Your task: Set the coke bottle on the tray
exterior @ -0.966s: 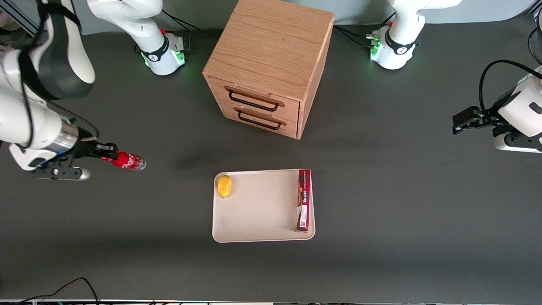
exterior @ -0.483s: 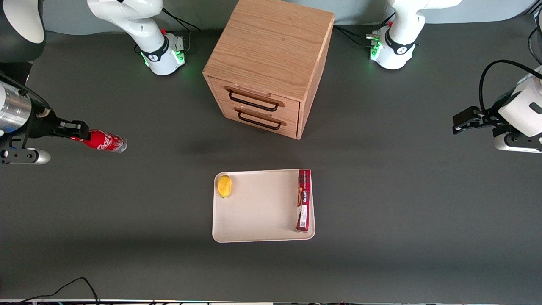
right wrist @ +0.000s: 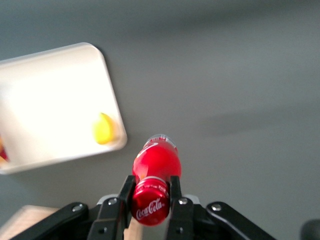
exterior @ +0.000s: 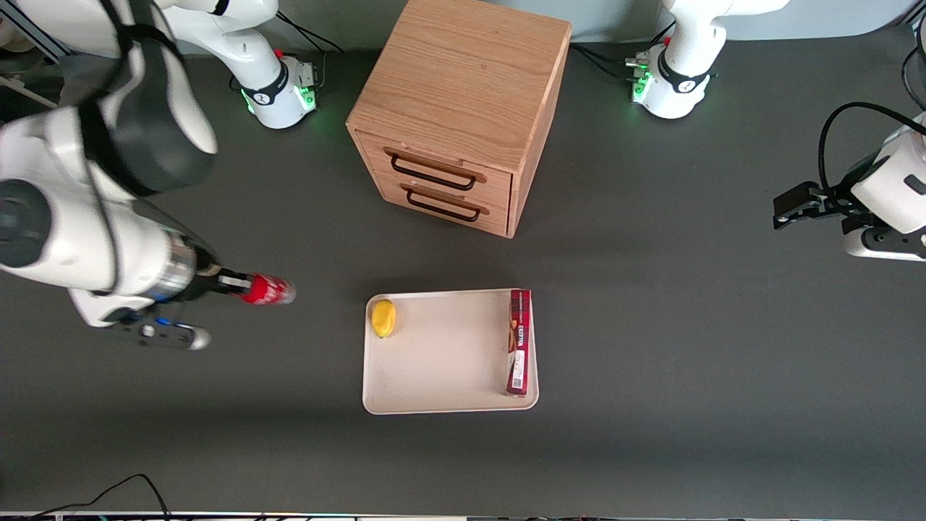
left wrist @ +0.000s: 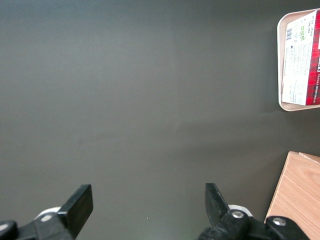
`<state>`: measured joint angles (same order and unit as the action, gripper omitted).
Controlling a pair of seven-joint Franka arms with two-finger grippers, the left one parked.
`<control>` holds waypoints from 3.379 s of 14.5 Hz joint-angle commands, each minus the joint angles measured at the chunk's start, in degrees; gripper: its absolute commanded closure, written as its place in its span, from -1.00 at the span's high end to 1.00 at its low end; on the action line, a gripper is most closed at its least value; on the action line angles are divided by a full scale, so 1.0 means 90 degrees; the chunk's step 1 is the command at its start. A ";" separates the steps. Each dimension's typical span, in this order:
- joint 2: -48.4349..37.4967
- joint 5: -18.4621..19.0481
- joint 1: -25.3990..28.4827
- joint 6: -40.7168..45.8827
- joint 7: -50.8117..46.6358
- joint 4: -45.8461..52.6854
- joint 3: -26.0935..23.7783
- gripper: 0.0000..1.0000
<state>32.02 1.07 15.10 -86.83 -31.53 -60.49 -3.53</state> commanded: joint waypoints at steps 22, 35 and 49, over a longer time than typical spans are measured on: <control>0.2263 0.0057 0.1584 -0.3389 -0.1692 0.0588 0.1134 0.41; 0.0451 -0.0099 0.0969 -0.1699 -0.0726 -0.0452 0.0841 1.00; -0.3977 -0.0099 -0.1941 -0.1183 0.2078 -0.4667 -0.0614 1.00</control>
<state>-3.03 1.02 0.32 -98.12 -14.34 -101.87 -6.62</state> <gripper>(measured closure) 0.000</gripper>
